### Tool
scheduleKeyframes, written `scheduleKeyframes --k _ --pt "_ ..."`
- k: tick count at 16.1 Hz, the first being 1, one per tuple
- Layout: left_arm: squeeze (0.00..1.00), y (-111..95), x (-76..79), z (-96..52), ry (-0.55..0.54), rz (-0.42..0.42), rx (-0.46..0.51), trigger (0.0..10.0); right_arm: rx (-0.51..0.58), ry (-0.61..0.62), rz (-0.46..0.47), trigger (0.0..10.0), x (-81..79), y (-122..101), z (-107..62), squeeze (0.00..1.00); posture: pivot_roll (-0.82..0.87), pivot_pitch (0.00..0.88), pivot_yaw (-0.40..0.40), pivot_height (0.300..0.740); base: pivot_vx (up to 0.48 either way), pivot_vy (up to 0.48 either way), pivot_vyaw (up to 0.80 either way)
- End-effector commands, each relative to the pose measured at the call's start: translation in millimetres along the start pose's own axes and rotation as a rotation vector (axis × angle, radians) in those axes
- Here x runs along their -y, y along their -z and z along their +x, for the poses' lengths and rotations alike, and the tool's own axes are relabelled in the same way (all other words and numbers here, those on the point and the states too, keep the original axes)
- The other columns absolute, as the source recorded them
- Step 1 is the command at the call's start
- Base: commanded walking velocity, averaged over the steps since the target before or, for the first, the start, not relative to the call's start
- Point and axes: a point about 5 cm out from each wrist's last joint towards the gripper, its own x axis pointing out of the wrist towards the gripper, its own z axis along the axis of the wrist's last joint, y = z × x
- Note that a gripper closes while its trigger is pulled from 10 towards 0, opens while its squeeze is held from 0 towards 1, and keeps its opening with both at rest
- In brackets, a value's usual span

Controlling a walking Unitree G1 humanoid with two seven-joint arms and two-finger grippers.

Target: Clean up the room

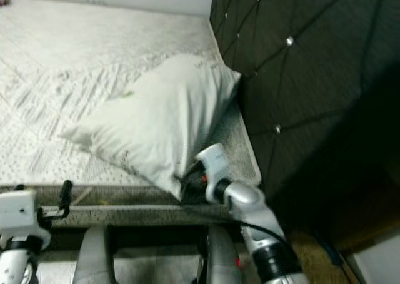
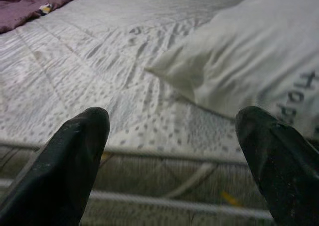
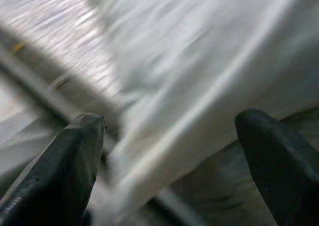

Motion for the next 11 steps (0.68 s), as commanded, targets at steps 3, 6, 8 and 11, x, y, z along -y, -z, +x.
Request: scheduleKeyframes --k 3,6,8,11 --pt "0.00 -6 -8.8 -5.5 -0.019 0.019 0.006 10.0 -0.049 -0.158 -0.021 10.0 -11.9 0 3.6 0.00 0.10 0.100 -0.118 0.546 0.000 0.000 0.00" --pt "0.00 -8 -8.5 -7.3 0.003 0.037 0.003 10.0 -0.018 -0.171 -0.007 10.0 -21.2 -6 19.0 0.00 0.11 0.108 -0.106 0.521 0.000 0.000 0.00" --pt "0.00 -9 -9.1 -7.4 0.010 0.039 0.001 10.0 -0.010 -0.149 0.001 10.0 -22.4 -9 23.2 0.00 0.12 0.112 -0.100 0.521 0.000 0.000 0.00" --pt "0.00 -10 -8.6 -7.0 0.019 0.042 -0.004 10.0 0.007 -0.030 0.046 10.0 -13.6 -14 28.2 0.00 0.12 0.109 -0.098 0.521 0.000 0.000 0.00"
